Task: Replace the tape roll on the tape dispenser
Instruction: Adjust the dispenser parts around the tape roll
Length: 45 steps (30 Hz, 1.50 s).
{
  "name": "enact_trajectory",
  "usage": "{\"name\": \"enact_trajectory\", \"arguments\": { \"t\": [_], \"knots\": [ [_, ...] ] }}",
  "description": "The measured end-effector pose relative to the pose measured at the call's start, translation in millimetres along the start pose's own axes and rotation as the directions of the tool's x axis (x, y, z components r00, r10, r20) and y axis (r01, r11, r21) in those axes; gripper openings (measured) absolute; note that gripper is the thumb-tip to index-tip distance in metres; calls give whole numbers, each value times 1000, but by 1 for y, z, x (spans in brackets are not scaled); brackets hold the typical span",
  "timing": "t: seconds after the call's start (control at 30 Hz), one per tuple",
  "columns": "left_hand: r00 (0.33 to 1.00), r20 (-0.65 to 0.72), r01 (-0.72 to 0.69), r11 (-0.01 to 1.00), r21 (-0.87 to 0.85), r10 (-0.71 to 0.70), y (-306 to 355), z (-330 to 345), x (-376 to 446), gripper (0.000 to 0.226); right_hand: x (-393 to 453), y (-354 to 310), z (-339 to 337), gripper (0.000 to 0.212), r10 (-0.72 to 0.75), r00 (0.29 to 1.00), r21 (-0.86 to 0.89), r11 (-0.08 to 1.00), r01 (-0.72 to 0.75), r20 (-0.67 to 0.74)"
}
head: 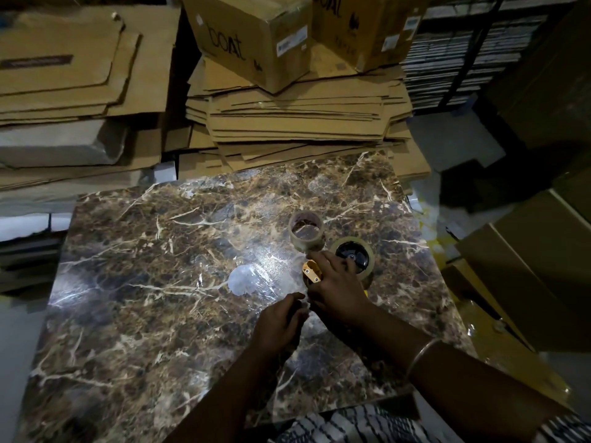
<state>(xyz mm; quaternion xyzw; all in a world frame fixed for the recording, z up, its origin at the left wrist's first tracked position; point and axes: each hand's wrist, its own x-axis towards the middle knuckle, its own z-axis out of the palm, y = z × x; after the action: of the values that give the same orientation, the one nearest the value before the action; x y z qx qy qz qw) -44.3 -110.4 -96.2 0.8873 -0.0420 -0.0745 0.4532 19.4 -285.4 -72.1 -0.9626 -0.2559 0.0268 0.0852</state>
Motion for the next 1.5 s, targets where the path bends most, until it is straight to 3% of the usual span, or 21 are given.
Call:
{"name": "enact_trajectory", "arguments": {
  "t": [0.07, 0.13, 0.2, 0.33, 0.43, 0.53, 0.67, 0.73, 0.83, 0.97, 1.1, 1.2, 1.37, 1.5],
  "knots": [
    [997, 27, 82, 965, -247, -78, 9, -2, -1, 31, 0, -1, 0, 14, -3, 1000, 11, 1000, 3, -17],
    [983, 88, 183, 870, -458, -161, 11, -2, -3, 41, -1, -2, 0, 12, -7, 999, 30, 1000, 8, -35],
    [972, 132, 236, 826, -512, -195, 9, -2, -2, 42, -1, -3, 0, 12, -19, 998, 42, 999, 21, -52],
    [992, 39, 127, 981, -144, -123, 5, -3, 10, 16, 2, -2, 1, 13, -22, 998, 72, 997, 26, -55],
    [995, -1, 97, 982, -162, -99, 3, -4, 14, 9, 2, 0, -1, 12, -42, 998, 90, 995, 45, -39],
    [998, 46, 41, 990, -134, -36, -5, -9, 19, 8, -1, 7, 1, 19, -55, 998, 130, 990, 60, -43],
    [996, 90, -10, 999, -33, 13, -14, -13, 28, 13, -7, 15, 1, 81, 33, 996, 127, 991, -43, 81],
    [994, 107, -1, 1000, -22, 3, -18, -18, 33, 11, -9, 15, -1, 96, 71, 986, 46, 996, -79, 152],
    [988, 149, -38, 999, 25, 34, -20, -27, 46, 7, -9, 14, 0, 92, 144, 971, -1, 989, -147, 192],
    [964, 262, -73, 993, 91, 47, -20, -41, 66, 10, -8, 17, 2, 59, 149, 958, -12, 988, -151, 246],
    [933, 343, -168, 974, 148, 109, -19, -48, 79, 12, -10, 19, 2, 54, 129, 956, 23, 990, -140, 264],
    [925, 352, -204, 969, 138, 144, -23, -53, 82, 13, -9, 20, 1, 60, 118, 958, 30, 991, -130, 260],
    [925, 335, -234, 964, 126, 181, -34, -69, 93, 13, -12, 23, 4, 96, 86, 954, -3, 996, -89, 289],
    [913, 338, -294, 941, 164, 227, -37, -78, 100, 14, -12, 24, 5, 102, 73, 956, -36, 997, -66, 286]
  ]
}}
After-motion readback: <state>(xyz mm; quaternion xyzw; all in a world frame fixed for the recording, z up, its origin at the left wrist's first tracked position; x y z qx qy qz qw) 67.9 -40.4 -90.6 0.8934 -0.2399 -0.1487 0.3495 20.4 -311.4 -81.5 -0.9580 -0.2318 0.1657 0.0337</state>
